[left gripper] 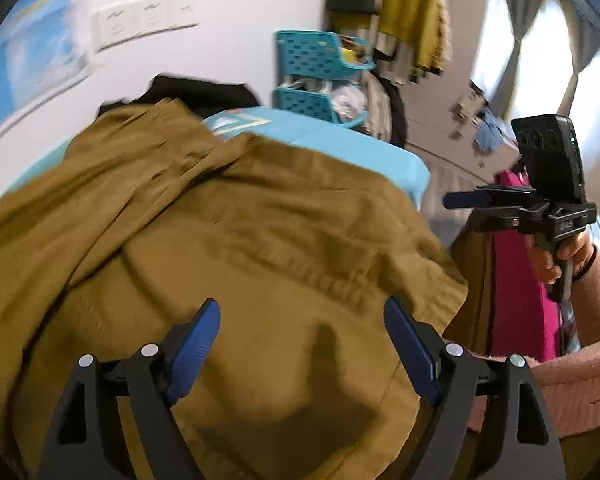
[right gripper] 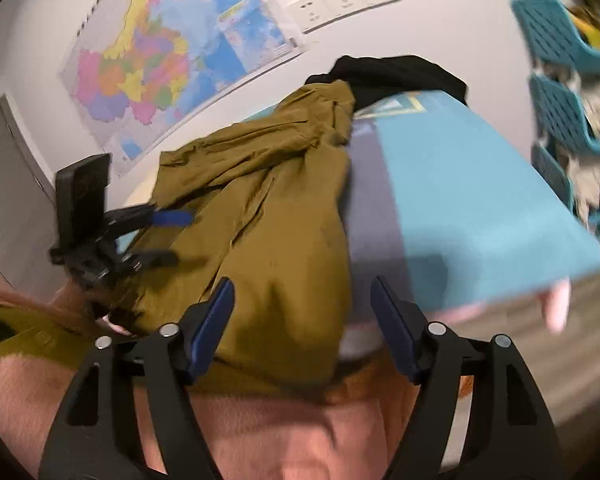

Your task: Fold large clothes

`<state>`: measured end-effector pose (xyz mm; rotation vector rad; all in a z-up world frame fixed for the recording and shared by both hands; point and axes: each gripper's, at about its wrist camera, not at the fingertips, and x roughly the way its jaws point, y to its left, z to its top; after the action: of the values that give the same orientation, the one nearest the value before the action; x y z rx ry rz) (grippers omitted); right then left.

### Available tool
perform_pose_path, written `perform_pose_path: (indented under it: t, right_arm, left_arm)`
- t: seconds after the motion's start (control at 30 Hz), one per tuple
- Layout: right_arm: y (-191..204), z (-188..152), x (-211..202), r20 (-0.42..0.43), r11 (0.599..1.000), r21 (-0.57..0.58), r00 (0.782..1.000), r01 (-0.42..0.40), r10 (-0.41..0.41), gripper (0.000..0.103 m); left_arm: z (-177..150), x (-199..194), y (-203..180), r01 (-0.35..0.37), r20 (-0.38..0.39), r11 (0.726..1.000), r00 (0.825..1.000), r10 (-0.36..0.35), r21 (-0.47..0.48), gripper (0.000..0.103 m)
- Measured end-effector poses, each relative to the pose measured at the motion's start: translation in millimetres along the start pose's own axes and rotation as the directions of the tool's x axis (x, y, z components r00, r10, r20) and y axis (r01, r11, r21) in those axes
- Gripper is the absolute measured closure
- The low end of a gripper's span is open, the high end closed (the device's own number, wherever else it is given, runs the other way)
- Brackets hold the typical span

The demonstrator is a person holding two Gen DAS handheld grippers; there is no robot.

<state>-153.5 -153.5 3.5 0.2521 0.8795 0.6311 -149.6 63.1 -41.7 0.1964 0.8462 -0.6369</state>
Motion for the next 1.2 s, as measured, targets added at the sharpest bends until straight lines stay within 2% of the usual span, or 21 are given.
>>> perform_pose_path:
  t: [0.03, 0.1, 0.17, 0.2, 0.23, 0.27, 0.3, 0.33, 0.43, 0.47, 0.5, 0.53, 0.57, 0.6, 0.63, 0.73, 0.8, 0.87, 1.0, 1.1, 1.2]
  right_arm:
    - [2, 7, 13, -0.002, 1.000, -0.002, 1.000, 0.018, -0.018, 0.028]
    - [-4, 19, 38, -0.034, 1.000, 0.022, 0.999, -0.009, 0.010, 0.029]
    - [-12, 24, 58, -0.071, 0.999, 0.040, 0.997, -0.025, 0.028, 0.033]
    - [-15, 27, 65, -0.089, 0.999, 0.041, 0.996, -0.028, 0.032, 0.046]
    - [-15, 30, 66, -0.101, 0.999, 0.028, 0.994, -0.042, 0.045, 0.073]
    - [-15, 32, 67, -0.125, 0.998, 0.017, 0.990, -0.060, 0.061, 0.089]
    - [-16, 31, 64, -0.127, 0.999, -0.002, 0.991, -0.045, 0.044, 0.098]
    - [-19, 29, 60, -0.136, 0.999, -0.022, 0.990, -0.039, 0.036, 0.099]
    - [-25, 28, 49, -0.136, 0.998, -0.005, 0.989, -0.055, 0.054, 0.100]
    - [-28, 28, 49, -0.139, 0.998, 0.013, 0.988, -0.062, 0.064, 0.099]
    - [-29, 29, 51, -0.145, 0.997, 0.023, 0.987, -0.073, 0.075, 0.092]
    - [-29, 28, 52, -0.150, 0.995, 0.029, 0.984, -0.092, 0.096, 0.087]
    - [-30, 28, 54, -0.149, 0.994, 0.032, 0.983, -0.100, 0.104, 0.079]
    - [-30, 28, 55, -0.149, 0.993, 0.045, 0.982, -0.108, 0.114, 0.056]
    - [-29, 29, 56, -0.148, 0.991, 0.053, 0.980, -0.123, 0.130, 0.045]
    - [-27, 30, 58, -0.150, 0.985, 0.054, 0.974, -0.166, 0.172, 0.045]
    - [-26, 31, 63, -0.161, 0.983, 0.056, 0.970, -0.174, 0.181, 0.045]
    - [-24, 31, 70, -0.178, 0.979, 0.054, 0.963, -0.198, 0.204, 0.045]
    - [-21, 33, 78, -0.186, 0.966, 0.059, 0.948, -0.250, 0.257, 0.045]
    - [-18, 33, 82, -0.197, 0.951, 0.066, 0.931, -0.301, 0.308, 0.046]
    - [-15, 33, 84, -0.209, 0.946, 0.044, 0.924, -0.320, 0.322, 0.046]
  left_arm:
    - [-4, -2, 3, -0.009, 0.002, 1.000, 1.000, 0.009, -0.017, 0.022]
    - [-18, -14, 14, -0.051, 0.012, 0.997, 0.999, 0.051, -0.061, 0.022]
    - [-31, -32, 25, -0.080, 0.039, 0.991, 0.996, 0.085, -0.110, 0.022]
    - [-38, -45, 33, -0.113, 0.052, 0.983, 0.991, 0.121, -0.142, 0.022]
    - [-44, -56, 39, -0.143, 0.059, 0.976, 0.986, 0.155, -0.166, 0.022]
    - [-54, -71, 48, -0.181, 0.072, 0.962, 0.977, 0.199, -0.203, 0.022]
    - [-64, -88, 58, -0.218, 0.082, 0.945, 0.966, 0.244, -0.245, 0.022]
    - [-75, -104, 69, -0.256, 0.088, 0.922, 0.952, 0.292, -0.290, 0.022]
    - [-103, -142, 94, -0.322, 0.091, 0.856, 0.917, 0.388, -0.404, 0.019]
    - [-116, -154, 105, -0.353, 0.074, 0.817, 0.899, 0.431, -0.456, 0.018]
    - [-129, -163, 114, -0.377, 0.050, 0.779, 0.886, 0.461, -0.501, 0.018]
    - [-141, -169, 122, -0.383, 0.029, 0.749, 0.881, 0.472, -0.540, 0.018]
    - [-152, -173, 128, -0.375, 0.017, 0.730, 0.884, 0.467, -0.571, 0.018]
    - [-162, -177, 133, -0.366, 0.005, 0.714, 0.888, 0.460, -0.597, 0.018]
    - [-172, -178, 136, -0.353, -0.007, 0.702, 0.896, 0.444, -0.619, 0.018]
    - [-187, -170, 134, -0.325, -0.035, 0.695, 0.917, 0.397, -0.641, 0.018]
    - [-195, -160, 132, -0.290, -0.041, 0.709, 0.937, 0.346, -0.643, 0.018]
    - [-197, -158, 123, -0.277, -0.018, 0.734, 0.940, 0.340, -0.620, 0.018]
    - [-198, -153, 116, -0.121, 0.070, 0.775, 0.976, 0.208, -0.621, 0.023]
    - [-206, -156, 115, -0.005, 0.146, 0.763, 0.981, 0.130, -0.646, 0.033]
    - [-214, -157, 123, 0.071, 0.195, 0.721, 0.977, 0.090, -0.689, 0.037]
